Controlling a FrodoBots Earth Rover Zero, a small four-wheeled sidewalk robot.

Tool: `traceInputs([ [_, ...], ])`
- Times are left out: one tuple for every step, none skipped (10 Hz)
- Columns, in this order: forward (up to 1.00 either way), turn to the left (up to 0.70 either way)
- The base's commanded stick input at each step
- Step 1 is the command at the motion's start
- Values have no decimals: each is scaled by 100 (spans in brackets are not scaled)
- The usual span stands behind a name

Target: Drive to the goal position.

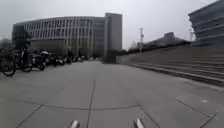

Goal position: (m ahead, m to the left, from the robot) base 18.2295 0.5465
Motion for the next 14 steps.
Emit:
traceInputs([
  [100, 2],
  [100, 2],
  [100, 2],
  [100, 2],
  [100, 2],
  [100, 2],
  [100, 2],
  [100, 2],
  [100, 2],
  [100, 2],
  [100, 2],
  [100, 2],
  [100, 2],
  [100, 2],
])
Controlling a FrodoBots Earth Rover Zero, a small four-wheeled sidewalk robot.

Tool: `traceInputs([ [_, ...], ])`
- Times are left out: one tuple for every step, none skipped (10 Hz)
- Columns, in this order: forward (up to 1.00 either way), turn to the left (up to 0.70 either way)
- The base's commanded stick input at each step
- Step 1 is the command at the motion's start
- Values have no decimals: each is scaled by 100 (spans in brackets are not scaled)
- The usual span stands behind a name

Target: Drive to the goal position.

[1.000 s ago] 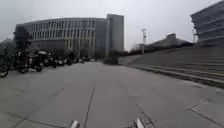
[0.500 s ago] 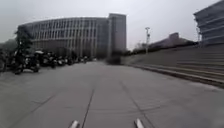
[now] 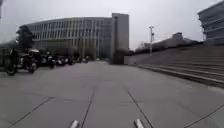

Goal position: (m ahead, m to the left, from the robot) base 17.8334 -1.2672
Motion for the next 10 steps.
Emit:
traceInputs([
  [100, 2],
  [100, 2],
  [100, 2],
  [100, 2],
  [100, 2],
  [100, 2],
  [100, 2],
  [100, 2],
  [100, 2],
  [100, 2],
])
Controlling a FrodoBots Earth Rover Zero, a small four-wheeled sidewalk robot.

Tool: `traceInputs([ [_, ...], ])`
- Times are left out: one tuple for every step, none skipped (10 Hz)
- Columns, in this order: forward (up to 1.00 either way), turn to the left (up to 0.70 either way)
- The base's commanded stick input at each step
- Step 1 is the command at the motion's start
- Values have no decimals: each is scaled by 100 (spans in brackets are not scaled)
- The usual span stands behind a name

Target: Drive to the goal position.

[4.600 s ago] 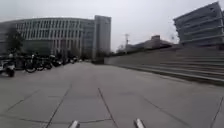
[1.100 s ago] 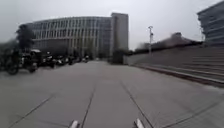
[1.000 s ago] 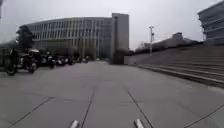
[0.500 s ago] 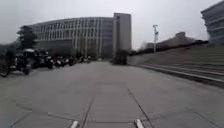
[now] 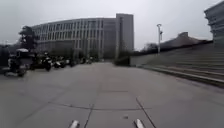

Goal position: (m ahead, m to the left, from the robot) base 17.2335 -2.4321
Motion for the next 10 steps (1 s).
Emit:
traceInputs([
  [100, 2],
  [100, 2],
  [100, 2],
  [100, -7],
  [100, -29],
  [100, -38],
  [100, -38],
  [100, -38],
  [100, -38],
  [100, -38],
])
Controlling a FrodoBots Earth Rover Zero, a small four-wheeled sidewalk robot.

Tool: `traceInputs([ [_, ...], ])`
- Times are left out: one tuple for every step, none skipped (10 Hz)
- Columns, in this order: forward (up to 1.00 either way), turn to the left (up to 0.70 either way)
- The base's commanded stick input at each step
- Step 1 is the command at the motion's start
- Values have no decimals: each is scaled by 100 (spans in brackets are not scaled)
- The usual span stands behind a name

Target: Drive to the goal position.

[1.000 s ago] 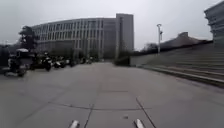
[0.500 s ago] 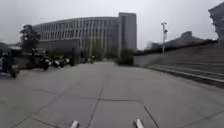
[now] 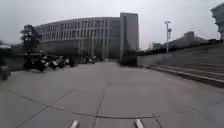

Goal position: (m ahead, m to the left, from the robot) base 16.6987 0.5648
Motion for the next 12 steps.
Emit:
traceInputs([
  [100, -38],
  [100, -38],
  [100, -38],
  [100, -38],
  [100, -38],
  [100, -38],
  [100, -38],
  [100, -36],
  [100, -33],
  [100, -32],
  [100, -33],
  [100, -32],
])
